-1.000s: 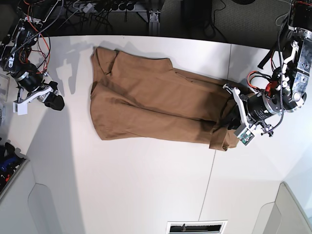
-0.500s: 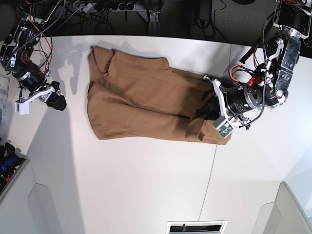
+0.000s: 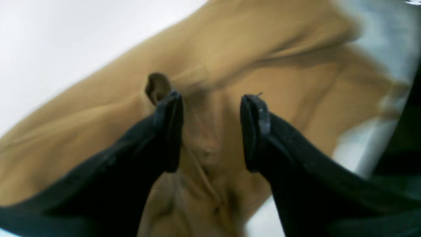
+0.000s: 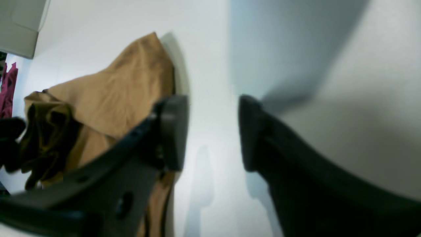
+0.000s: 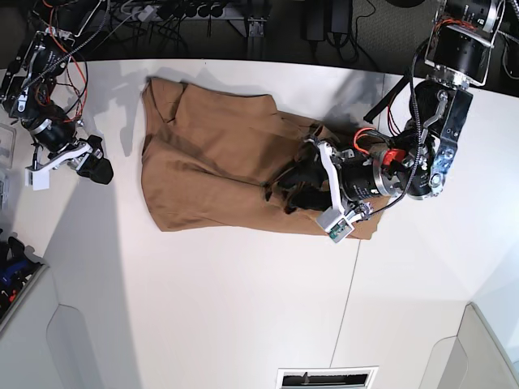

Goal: Layout the t-shirt on the table in an organized manner, then fold the t-shirt properly
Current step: 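Fold the shirt end with the left gripper toward the right gripper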

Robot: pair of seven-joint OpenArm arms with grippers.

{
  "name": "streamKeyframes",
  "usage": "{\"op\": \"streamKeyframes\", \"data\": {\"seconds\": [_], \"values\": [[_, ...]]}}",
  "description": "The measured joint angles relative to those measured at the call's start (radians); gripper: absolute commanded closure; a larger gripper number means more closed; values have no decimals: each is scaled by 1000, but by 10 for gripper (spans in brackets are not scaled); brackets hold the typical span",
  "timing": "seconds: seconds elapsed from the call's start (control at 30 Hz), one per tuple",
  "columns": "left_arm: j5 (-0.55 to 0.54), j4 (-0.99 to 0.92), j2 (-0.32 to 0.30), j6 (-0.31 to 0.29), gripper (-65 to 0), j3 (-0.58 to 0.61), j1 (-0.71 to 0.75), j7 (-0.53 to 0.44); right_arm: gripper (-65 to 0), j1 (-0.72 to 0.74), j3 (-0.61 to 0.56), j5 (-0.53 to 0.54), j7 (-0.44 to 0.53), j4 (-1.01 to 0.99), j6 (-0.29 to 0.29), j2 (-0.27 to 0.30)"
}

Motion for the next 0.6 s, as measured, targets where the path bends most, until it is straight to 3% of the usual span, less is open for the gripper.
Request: {"op": "streamKeyframes", "data": {"seconds": [0.1,0.27,0.4,0.6], "values": [[-98,4,0,-52,-305,0,-14,29,-348,0,0,0,0,0,0,-10],[-97,4,-35,-60,-305,-57,-13,40,-349,0,-8,-6,1,0,0,-39],[-108,4,-83,-63,-305,-171,-13,39,-415,0,-76,-38,2,0,0,-78],[-122,5,-165,-64,-305,-285,-7,38,-420,1,-169,-72,19,0,3,-108]]}}
